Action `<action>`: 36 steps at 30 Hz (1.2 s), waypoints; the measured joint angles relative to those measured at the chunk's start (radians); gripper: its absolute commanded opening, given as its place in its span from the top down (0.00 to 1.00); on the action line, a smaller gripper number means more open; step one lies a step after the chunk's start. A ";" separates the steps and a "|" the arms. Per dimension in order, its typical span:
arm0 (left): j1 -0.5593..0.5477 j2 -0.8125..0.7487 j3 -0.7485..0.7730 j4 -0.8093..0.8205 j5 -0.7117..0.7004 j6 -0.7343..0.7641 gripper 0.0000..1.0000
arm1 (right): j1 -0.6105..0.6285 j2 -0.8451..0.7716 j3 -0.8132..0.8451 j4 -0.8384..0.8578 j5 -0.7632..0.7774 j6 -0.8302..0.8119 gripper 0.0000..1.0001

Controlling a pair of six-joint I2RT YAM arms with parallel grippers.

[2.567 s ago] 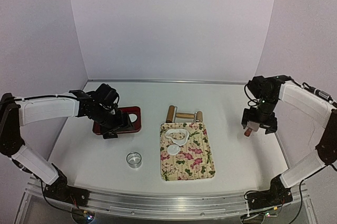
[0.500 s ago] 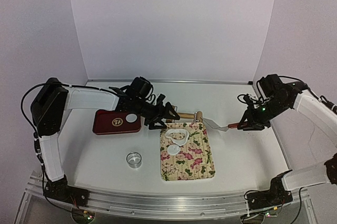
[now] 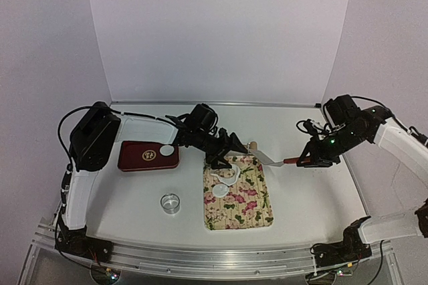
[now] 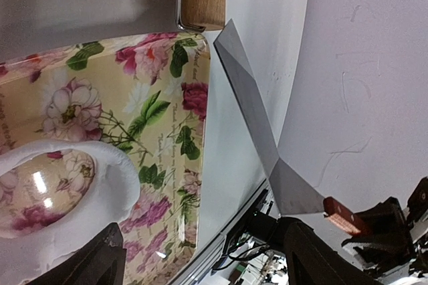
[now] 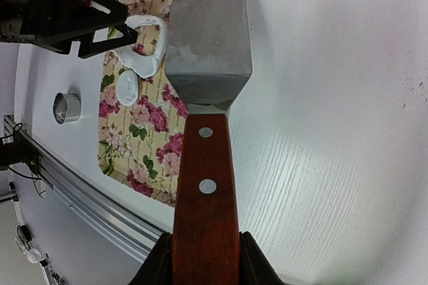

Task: Roll out the dumpling wrappers from the dough
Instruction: Pass from the right arm to the left

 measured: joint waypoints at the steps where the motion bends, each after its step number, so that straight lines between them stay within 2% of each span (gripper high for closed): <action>1: -0.004 0.014 0.016 0.002 -0.003 -0.019 0.18 | 0.006 -0.003 -0.001 0.001 0.001 0.002 1.00; 6: -0.021 0.065 0.074 0.018 -0.018 -0.105 0.20 | 0.029 -0.004 -0.001 0.016 0.003 0.011 1.00; 8: -0.026 0.092 0.104 0.019 -0.024 -0.130 0.24 | 0.036 -0.004 -0.001 0.021 0.003 0.016 1.00; 14: -0.028 0.166 0.192 0.019 -0.037 -0.177 0.60 | 0.050 -0.004 -0.003 0.038 0.003 0.026 1.00; 22: -0.027 0.206 0.231 0.038 -0.037 -0.231 0.85 | 0.065 -0.004 -0.011 0.042 0.003 0.029 1.00; 24: -0.027 0.207 0.233 0.052 -0.036 -0.251 0.97 | 0.069 -0.004 -0.012 0.043 0.003 0.029 1.00; 25: -0.027 0.208 0.233 0.060 -0.035 -0.259 0.99 | 0.071 -0.004 -0.012 0.044 0.003 0.029 1.00; 34: -0.019 0.215 0.214 0.197 -0.045 -0.374 1.00 | 0.077 -0.008 -0.019 0.051 0.000 0.065 1.00; 35: -0.020 0.212 0.199 0.212 -0.050 -0.383 1.00 | 0.077 -0.012 -0.023 0.063 0.001 0.077 0.95; 36: -0.020 0.208 0.183 0.228 -0.055 -0.391 1.00 | 0.077 -0.019 -0.031 0.076 0.002 0.090 0.84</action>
